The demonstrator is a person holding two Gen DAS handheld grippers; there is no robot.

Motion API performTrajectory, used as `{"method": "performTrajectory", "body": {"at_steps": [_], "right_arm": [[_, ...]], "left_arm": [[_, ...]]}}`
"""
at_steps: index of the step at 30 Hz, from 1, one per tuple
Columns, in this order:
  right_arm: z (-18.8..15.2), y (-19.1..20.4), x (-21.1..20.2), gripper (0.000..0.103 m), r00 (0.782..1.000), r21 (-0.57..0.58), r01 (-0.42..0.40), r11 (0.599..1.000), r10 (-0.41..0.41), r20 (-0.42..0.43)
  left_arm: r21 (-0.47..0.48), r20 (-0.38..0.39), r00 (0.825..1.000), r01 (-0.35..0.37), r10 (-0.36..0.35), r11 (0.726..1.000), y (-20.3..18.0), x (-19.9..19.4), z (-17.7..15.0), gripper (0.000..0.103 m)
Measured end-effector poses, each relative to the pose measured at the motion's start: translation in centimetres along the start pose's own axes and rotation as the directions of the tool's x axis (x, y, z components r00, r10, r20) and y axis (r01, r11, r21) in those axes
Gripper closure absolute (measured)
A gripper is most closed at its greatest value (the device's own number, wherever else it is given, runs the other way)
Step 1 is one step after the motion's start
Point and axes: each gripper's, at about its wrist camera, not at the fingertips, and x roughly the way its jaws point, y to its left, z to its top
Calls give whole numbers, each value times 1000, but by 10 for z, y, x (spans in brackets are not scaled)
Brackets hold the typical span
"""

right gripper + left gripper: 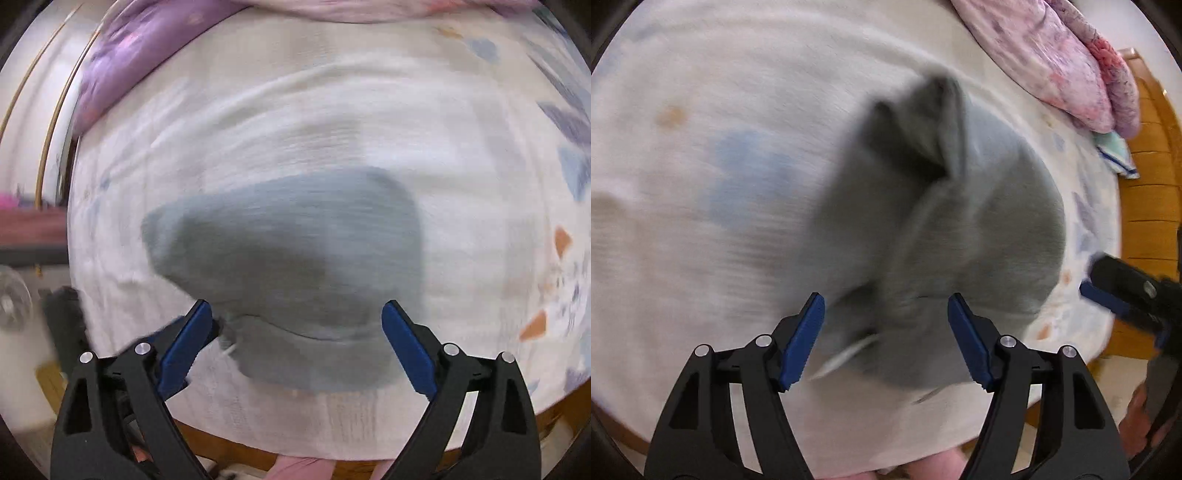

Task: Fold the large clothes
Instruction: 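Lay the lifted end down and open both grippers, then grasp the edge of the folded bundle with both grippers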

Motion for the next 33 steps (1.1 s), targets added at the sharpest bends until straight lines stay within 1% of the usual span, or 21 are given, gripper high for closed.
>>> {"method": "performTrajectory", "body": {"at_steps": [1,2,3,4,5,8,10,12,13,14,16,19,20,22,24,25,26,29,30,32,33], "right_arm": [[1,-10,-1,13,1000,36,-13,999,13,-2],[-2,-25,-2,13,1000,77,-11,997,12,-8],[-1,-26,-2,13,1000,99,-4,995,5,-10],[-1,-32,-3,13,1000,119,0,993,1,-9],[-5,-34,-6,13,1000,130,-3,992,4,-9],[-4,-30,-14,13,1000,128,-21,992,22,-13],[-4,-18,-20,14,999,84,-36,996,37,-18],[-1,-4,-19,21,998,24,-54,998,55,-21],[1,6,-16,34,998,-6,-67,998,67,-20],[4,13,-14,54,998,-44,-68,997,68,-17],[12,32,0,68,1000,-144,8,989,-6,12],[28,43,37,75,999,-189,44,981,-46,-8],[36,42,54,77,992,-203,123,971,-122,19],[47,30,74,77,990,-150,138,979,-138,12],[57,22,73,77,993,-59,115,992,-116,-8],[59,24,69,77,992,-53,125,991,-127,-26],[59,26,64,75,990,-51,132,990,-134,-41],[58,24,32,75,996,-34,92,995,-92,-17],[59,23,27,75,996,-30,91,995,-91,-5],[68,20,21,73,994,-24,106,994,-106,19],[75,19,26,74,995,-26,100,995,-100,11]], "left_arm": [[-37,-28,999,27,-28,999,1,14,3,35],[-77,-39,998,39,-42,996,4,26,5,58],[-119,-28,997,62,-65,991,7,31,6,76],[-150,-19,996,79,-83,986,10,30,6,89],[-160,-5,996,83,-85,984,11,22,5,91],[-115,9,1000,30,-29,993,10,-6,-3,92],[-114,14,1000,6,-4,993,19,-22,-7,92],[-108,3,998,-66,66,992,28,-22,-6,92],[-104,-15,994,-110,110,988,35,-18,-4,92],[-102,-24,991,-136,134,985,39,-16,-3,92],[-91,-56,979,-200,195,976,50,3,5,91],[4,-67,952,-300,300,954,44,35,14,90],[35,-58,944,-324,326,945,40,41,16,90],[68,-52,920,-384,388,921,29,43,17,86],[79,-61,912,-400,405,913,24,32,15,76],[85,-64,899,-428,434,900,18,23,16,59],[82,-55,894,-439,444,895,16,12,15,55],[89,20,870,-492,492,866,2,-29,19,56],[93,58,876,-482,479,871,-5,-40,23,57],[107,139,907,-413,398,904,-24,-54,41,59],[124,154,920,-380,361,916,-30,-53,49,60]]}}
